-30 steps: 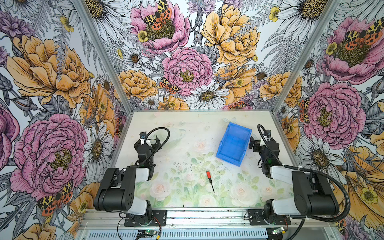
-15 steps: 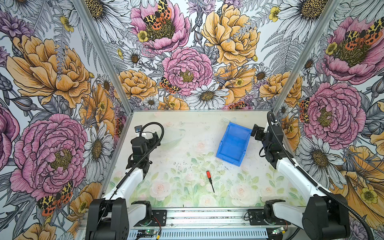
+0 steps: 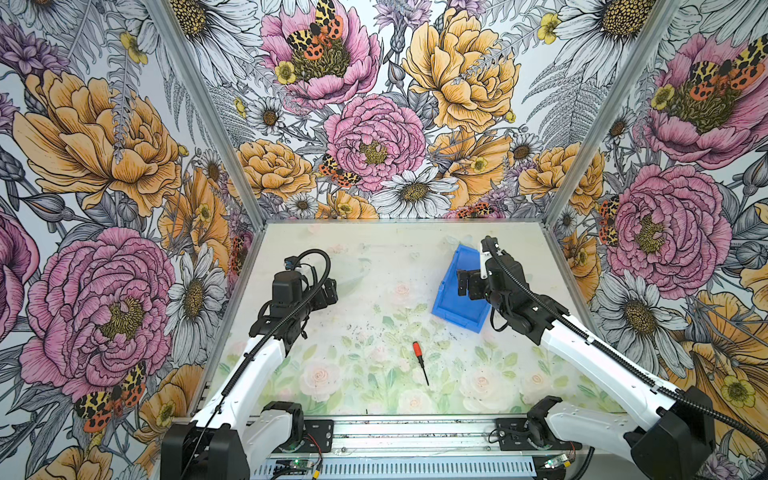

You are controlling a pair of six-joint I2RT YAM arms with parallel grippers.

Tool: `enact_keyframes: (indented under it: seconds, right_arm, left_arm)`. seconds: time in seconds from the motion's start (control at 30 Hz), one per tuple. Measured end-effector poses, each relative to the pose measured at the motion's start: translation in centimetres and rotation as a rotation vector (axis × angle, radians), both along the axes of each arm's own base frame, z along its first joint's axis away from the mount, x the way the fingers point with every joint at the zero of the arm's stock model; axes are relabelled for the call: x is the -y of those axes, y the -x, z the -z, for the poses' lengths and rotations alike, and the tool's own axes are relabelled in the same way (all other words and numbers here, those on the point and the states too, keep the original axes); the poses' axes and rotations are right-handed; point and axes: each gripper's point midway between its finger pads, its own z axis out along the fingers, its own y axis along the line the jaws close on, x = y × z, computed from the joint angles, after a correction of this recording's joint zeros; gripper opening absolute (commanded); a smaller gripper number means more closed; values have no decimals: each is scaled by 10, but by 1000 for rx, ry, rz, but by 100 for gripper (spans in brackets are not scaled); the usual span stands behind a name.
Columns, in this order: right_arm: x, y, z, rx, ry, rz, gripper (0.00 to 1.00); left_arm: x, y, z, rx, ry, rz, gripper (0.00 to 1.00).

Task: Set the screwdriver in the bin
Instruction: 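Reach the right gripper over the red-handled screwdriver while the left arm lifts slightly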

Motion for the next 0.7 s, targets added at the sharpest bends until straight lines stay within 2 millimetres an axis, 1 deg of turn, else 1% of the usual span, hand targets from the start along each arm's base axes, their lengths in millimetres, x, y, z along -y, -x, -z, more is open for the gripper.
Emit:
enact_keyframes:
  seconds: [0.13,0.23,0.3,0.4,0.5,0.63,0.7]
  right_arm:
    - [-43,14,15,-82,-4,-118,99]
    - [-73,27,33,-157,16,-206,99]
    - [-87,34,46,-205,34,-248,100]
    - [-102,44,62,-276,48,-298,99]
    - [-112,49,72,-325,52,-326,99]
    - [-124,58,83,-380,62,-364,99]
    - [-127,63,92,-423,73,-373,98]
  left_arm:
    - [32,13,-17,43,8,110,99]
    - [54,22,-19,49,-1,184,99]
    - [64,27,-16,41,-17,219,99]
    - [75,35,-12,24,-41,258,99]
    - [82,40,-10,18,-58,277,99]
    - [84,45,-7,8,-86,275,99]
    - [83,48,-8,12,-96,267,99]
